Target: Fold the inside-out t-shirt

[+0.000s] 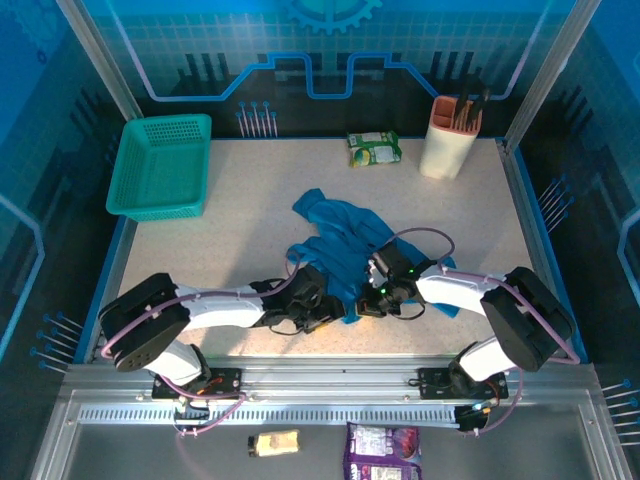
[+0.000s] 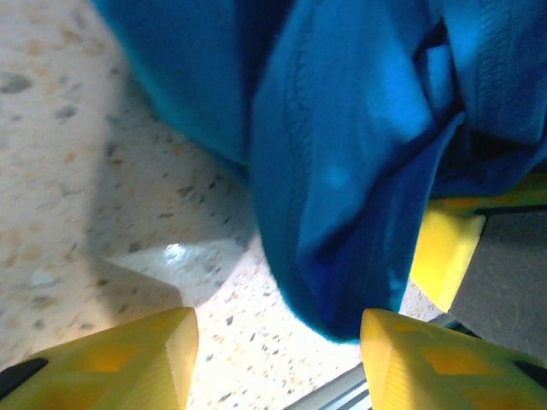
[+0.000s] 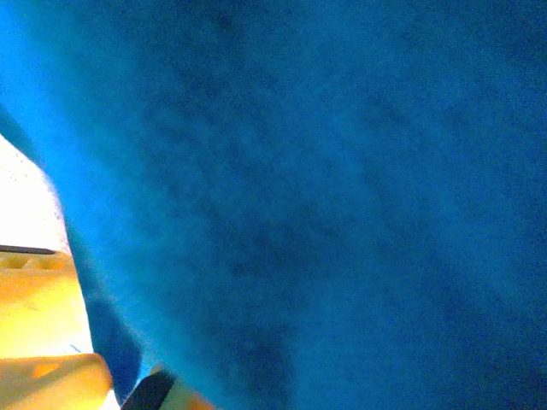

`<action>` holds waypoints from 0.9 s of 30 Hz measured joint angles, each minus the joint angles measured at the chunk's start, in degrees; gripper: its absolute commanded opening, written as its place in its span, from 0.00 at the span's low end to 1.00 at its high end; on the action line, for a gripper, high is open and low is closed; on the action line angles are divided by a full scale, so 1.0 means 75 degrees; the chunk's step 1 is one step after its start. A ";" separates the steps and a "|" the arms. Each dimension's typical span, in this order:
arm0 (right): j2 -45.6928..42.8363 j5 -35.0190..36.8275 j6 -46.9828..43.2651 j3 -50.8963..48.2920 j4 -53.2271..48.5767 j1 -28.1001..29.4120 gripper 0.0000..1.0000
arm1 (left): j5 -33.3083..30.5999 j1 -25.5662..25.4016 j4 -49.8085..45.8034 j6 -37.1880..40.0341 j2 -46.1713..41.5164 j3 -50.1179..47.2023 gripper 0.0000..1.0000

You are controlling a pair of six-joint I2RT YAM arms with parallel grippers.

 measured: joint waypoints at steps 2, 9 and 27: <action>0.0000 -0.0032 0.0000 -0.0012 0.0035 0.0000 0.01 | -0.0017 -0.0029 0.0224 -0.0108 0.0181 0.0029 0.39; -0.0192 -0.0003 -0.0003 -0.0012 -0.0131 0.0000 0.01 | -0.0277 -0.0163 0.0256 -0.0221 0.0478 0.0370 0.14; -0.3220 0.2133 -0.1378 0.0551 -0.3383 -0.3532 0.47 | -0.1268 0.0953 -0.1437 0.0154 -0.2629 -0.0510 0.00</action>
